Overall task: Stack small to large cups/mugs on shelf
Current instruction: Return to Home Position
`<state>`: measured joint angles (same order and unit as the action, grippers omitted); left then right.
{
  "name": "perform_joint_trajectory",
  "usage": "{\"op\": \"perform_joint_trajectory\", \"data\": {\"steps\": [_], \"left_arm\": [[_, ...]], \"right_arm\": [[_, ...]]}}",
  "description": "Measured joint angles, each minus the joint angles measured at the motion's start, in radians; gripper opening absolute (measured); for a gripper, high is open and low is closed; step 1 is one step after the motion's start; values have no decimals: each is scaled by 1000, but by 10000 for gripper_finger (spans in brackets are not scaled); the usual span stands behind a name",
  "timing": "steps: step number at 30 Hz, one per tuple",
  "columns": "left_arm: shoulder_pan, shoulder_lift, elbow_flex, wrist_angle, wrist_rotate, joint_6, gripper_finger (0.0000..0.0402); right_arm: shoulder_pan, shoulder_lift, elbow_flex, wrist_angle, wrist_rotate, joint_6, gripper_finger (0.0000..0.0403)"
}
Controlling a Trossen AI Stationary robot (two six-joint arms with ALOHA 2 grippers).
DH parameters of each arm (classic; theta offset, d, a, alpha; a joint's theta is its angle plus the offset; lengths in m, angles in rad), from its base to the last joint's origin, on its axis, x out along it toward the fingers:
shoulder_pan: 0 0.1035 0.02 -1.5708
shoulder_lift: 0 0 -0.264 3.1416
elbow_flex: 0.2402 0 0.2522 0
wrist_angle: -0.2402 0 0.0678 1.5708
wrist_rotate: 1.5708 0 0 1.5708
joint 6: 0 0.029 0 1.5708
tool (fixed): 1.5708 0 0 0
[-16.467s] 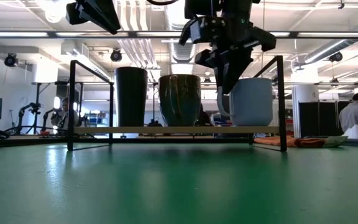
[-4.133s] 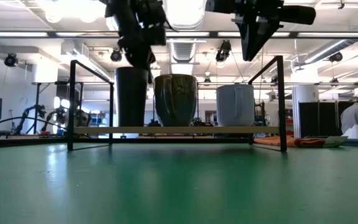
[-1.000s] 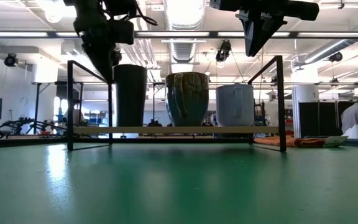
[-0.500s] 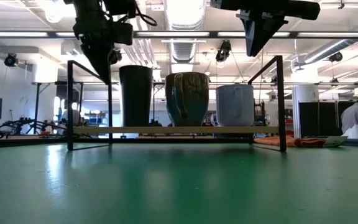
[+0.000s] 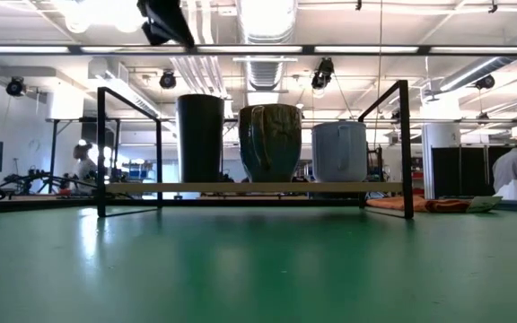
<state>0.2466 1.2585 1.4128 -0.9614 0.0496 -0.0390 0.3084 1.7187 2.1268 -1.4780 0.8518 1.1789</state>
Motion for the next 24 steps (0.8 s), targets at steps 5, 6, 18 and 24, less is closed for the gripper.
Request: {"op": "perform_joint_trajectory", "data": {"steps": [5,6,18,24], "left_arm": [[0,-55,-12,129,212,-109,27],[0,-69,-20,180,305,-100,27],[-126,-250,-364,1098,683,-329,27],[-131,-140,-504,1644,764,-482,27]], "right_arm": [[25,0,94,116,-21,-209,22],[39,0,99,177,-53,-333,22],[8,4,-173,1057,-874,-906,22],[-171,-69,-409,1265,-1258,-923,22]]}}
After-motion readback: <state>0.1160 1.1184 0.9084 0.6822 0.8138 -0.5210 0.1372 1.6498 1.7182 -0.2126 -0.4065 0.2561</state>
